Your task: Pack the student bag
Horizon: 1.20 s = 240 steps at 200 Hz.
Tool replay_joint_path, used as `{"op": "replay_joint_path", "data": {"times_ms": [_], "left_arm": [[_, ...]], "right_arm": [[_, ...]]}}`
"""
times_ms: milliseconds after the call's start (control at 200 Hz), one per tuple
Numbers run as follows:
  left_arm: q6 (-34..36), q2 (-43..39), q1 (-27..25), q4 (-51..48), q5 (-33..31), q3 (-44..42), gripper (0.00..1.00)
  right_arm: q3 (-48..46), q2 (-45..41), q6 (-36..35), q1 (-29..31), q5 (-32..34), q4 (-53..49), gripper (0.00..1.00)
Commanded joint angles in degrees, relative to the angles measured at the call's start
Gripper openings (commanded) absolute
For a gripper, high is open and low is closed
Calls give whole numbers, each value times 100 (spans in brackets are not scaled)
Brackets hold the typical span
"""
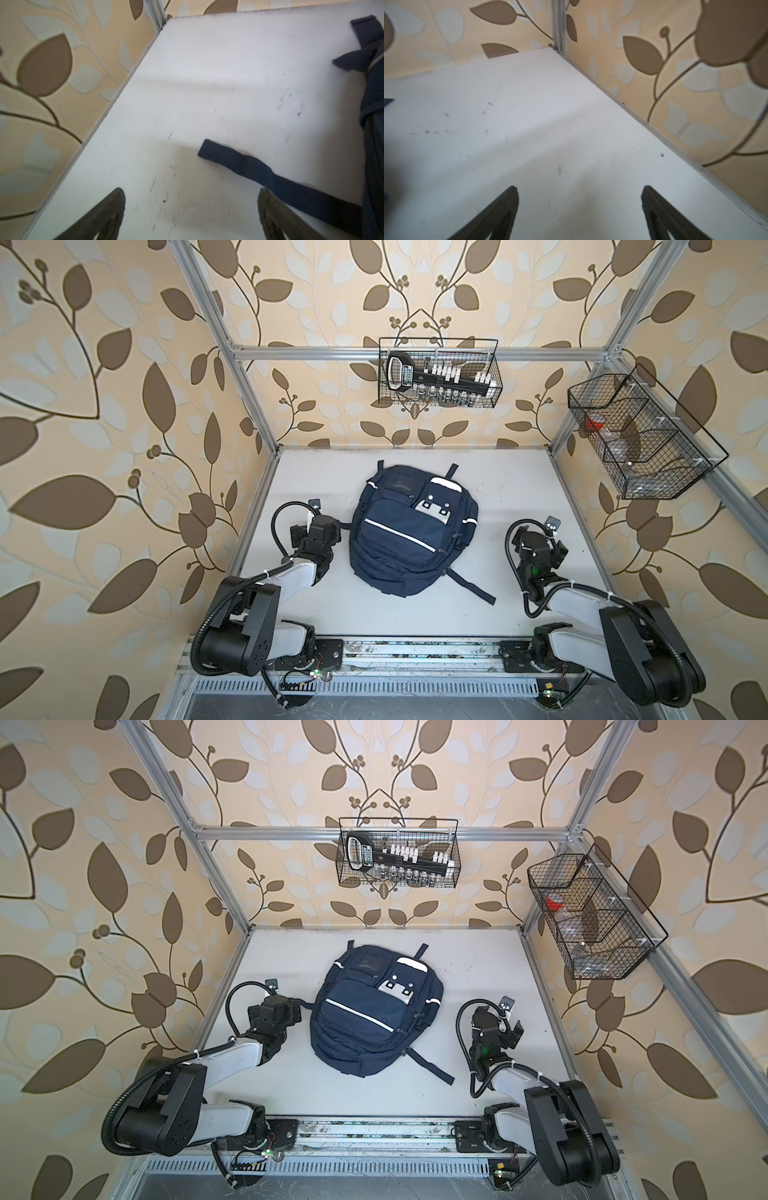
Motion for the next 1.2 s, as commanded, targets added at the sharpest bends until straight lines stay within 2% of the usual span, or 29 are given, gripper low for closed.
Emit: {"op": "replay_joint_path", "data": {"times_ms": [0,70,95,120,150,170,230,355,430,495,530,605,635,705,750,845,1195], "left_arm": [[155,85,369,612,800,51,99],[160,299,673,312,1648,317,99],[181,378,730,206,1862,423,99],[205,438,765,177,1975,476,99],[213,459,772,122,2044,517,99],[213,461,776,127,2038,529,99],[173,328,777,219,1910,419,99],[92,70,774,523,1748,98,99],[146,208,770,322,1865,272,99],[-133,284,756,-268,1852,532,99],[-126,274,650,-257,1862,510,99],[204,211,388,571,2010,183,99],[290,257,378,972,1865,44,99],[110,743,473,2171,1632,-400,99],[272,1192,409,2749,1527,-425,99],[47,1072,424,1890,1379,-145,99],[46,1016,477,2000,1402,-208,99]], "right_arm": [[-28,564,-1124,-52,-1500,2191,99],[-194,1465,-1190,-304,-2058,3427,99],[-191,1662,-1145,-379,-2043,3670,99],[-142,1657,-1104,-401,-2043,3573,99],[47,1477,-1002,-419,-2101,2794,99],[122,1411,-921,-510,-2232,2524,99],[67,1504,-808,-809,-2636,2805,99],[110,1432,-762,-818,-2640,2595,99],[112,1439,-768,-815,-2636,2606,99],[78,1417,-778,-808,-2621,2637,100],[77,1412,-786,-803,-2606,2647,100],[65,1412,-799,-787,-2601,2669,100],[67,1412,-797,-790,-2604,2669,100],[66,1410,-804,-786,-2596,2662,100],[68,1412,-798,-792,-2598,2657,100],[68,1412,-801,-786,-2596,2658,99],[77,1421,-804,-786,-2594,2649,99]]}}
